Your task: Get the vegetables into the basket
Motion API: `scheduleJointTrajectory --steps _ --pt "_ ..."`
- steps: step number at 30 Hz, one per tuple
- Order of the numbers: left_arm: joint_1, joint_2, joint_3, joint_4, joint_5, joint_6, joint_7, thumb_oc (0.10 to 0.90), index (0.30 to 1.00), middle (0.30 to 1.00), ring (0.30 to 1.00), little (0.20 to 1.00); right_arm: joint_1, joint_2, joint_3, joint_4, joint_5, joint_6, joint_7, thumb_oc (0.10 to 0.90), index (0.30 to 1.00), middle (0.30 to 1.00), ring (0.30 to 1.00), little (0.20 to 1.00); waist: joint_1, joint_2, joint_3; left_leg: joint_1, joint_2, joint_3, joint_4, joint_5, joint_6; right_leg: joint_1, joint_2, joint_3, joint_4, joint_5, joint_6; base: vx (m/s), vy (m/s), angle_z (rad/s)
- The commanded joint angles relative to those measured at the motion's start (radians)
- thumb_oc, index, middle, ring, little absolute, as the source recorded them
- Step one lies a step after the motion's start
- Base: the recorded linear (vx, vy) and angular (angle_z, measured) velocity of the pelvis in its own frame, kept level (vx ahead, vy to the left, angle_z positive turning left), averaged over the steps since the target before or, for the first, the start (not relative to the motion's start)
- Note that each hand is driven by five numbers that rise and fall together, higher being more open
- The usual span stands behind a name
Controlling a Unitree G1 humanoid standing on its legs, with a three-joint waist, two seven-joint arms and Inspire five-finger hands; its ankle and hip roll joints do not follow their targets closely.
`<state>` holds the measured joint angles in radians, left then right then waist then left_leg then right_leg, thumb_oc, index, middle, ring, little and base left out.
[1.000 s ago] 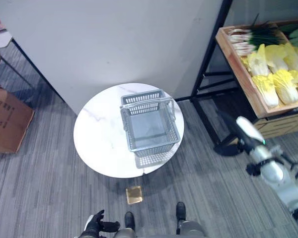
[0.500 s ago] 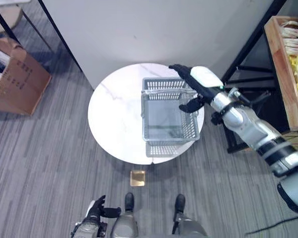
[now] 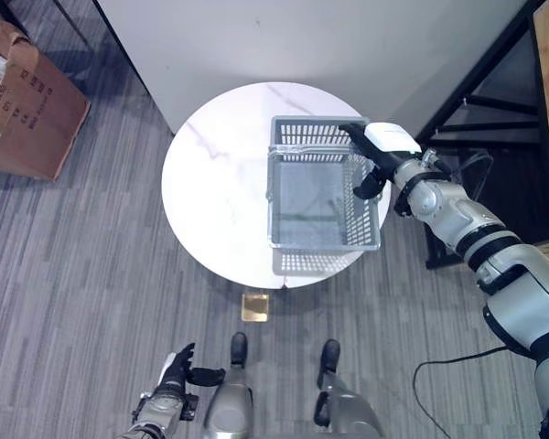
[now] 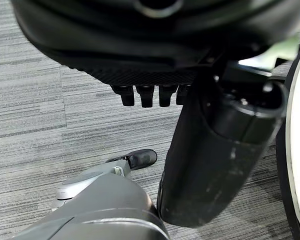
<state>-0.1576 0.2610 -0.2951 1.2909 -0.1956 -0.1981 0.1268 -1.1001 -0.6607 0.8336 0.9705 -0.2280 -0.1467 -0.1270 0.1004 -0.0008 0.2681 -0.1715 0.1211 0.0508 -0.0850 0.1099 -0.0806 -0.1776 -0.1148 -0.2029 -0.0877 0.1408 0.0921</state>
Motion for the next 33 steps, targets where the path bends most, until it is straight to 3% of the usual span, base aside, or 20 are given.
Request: scheduleJointTrajectory --steps 1,4,5,6,7,20,24,33 --pt "0.018 0.035 -0.083 0.06 -0.004 0.012 0.025 0.9 1.0 1.0 1.0 1.0 -0.212 -0.006 0.03 0.034 0.005 -0.014 -0.061 0.9 1.0 1.0 1.0 1.0 0.019 -0.041 -0.01 -0.024 -0.005 -0.037 -0.002 0.004 -0.042 0.046 -0.06 0.063 0.0 -0.026 0.079 0.01 0.01 0.1" --pt "0.005 0.035 -0.088 0.06 -0.013 0.009 0.035 0.9 1.0 1.0 1.0 1.0 -0.229 0.017 0.051 0.052 -0.014 -0.01 -0.068 0.9 1.0 1.0 1.0 1.0 0.027 -0.042 -0.004 -0.034 -0.009 -0.043 -0.002 0.006 -0.041 0.038 -0.062 0.062 0.0 -0.024 0.081 -0.01 0.012 0.07" --pt "0.003 0.035 -0.088 0.058 -0.017 0.008 0.037 0.9 1.0 1.0 1.0 1.0 -0.232 0.025 0.048 0.06 -0.016 -0.007 -0.07 0.812 0.876 0.876 0.876 0.876 0.028 -0.042 -0.003 -0.035 -0.01 -0.044 -0.002 0.005 -0.04 0.037 -0.063 0.062 0.0 -0.023 0.081 0.0 0.0 0.0" --pt "0.001 0.035 -0.088 0.057 -0.019 0.007 0.039 0.9 1.0 1.0 1.0 1.0 -0.232 0.03 0.05 0.064 -0.018 -0.006 -0.07 0.559 0.522 0.522 0.522 0.522 0.03 -0.042 -0.001 -0.036 -0.011 -0.044 -0.002 0.004 -0.04 0.037 -0.063 0.062 0.0 -0.023 0.082 0.0 0.0 0.0" --pt "-0.001 0.035 -0.089 0.055 -0.024 0.006 0.042 0.9 1.0 1.0 1.0 1.0 -0.233 0.039 0.054 0.073 -0.025 -0.004 -0.073 0.4 0.3 0.3 0.3 0.3 0.032 -0.041 0.0 -0.037 -0.013 -0.045 -0.002 0.005 -0.039 0.036 -0.063 0.062 0.0 -0.023 0.083 0.0 0.0 0.0" --pt "-0.013 0.018 -0.121 0.057 -0.009 0.008 0.046 0.9 1.0 1.0 1.0 1.0 -0.152 0.1 -0.001 0.313 -0.026 0.015 -0.067 0.4 0.3 0.3 0.3 0.3 0.058 -0.019 0.001 -0.031 -0.025 -0.061 -0.002 0.003 -0.033 0.048 -0.073 0.052 0.0 -0.025 0.085 0.0 0.006 0.02" --pt "-0.004 0.018 -0.109 0.064 0.015 0.02 0.034 0.9 1.0 1.0 1.0 1.0 -0.086 0.061 -0.057 0.248 0.037 0.005 -0.062 0.4 0.3 0.3 0.3 0.3 0.045 -0.021 -0.009 -0.013 -0.023 -0.053 -0.002 -0.005 -0.028 0.055 -0.074 0.062 0.0 -0.025 0.086 -0.01 0.01 0.04" --pt "0.04 0.019 -0.031 0.087 0.053 0.046 0.004 0.9 1.0 1.0 1.0 1.0 0.052 -0.059 -0.138 -0.244 0.178 -0.031 0.011 0.4 0.3 0.3 0.3 0.3 -0.019 -0.038 -0.051 0.059 -0.009 -0.014 -0.002 -0.03 -0.027 0.096 -0.073 0.092 0.0 -0.033 0.082 0.02 0.012 -0.12"
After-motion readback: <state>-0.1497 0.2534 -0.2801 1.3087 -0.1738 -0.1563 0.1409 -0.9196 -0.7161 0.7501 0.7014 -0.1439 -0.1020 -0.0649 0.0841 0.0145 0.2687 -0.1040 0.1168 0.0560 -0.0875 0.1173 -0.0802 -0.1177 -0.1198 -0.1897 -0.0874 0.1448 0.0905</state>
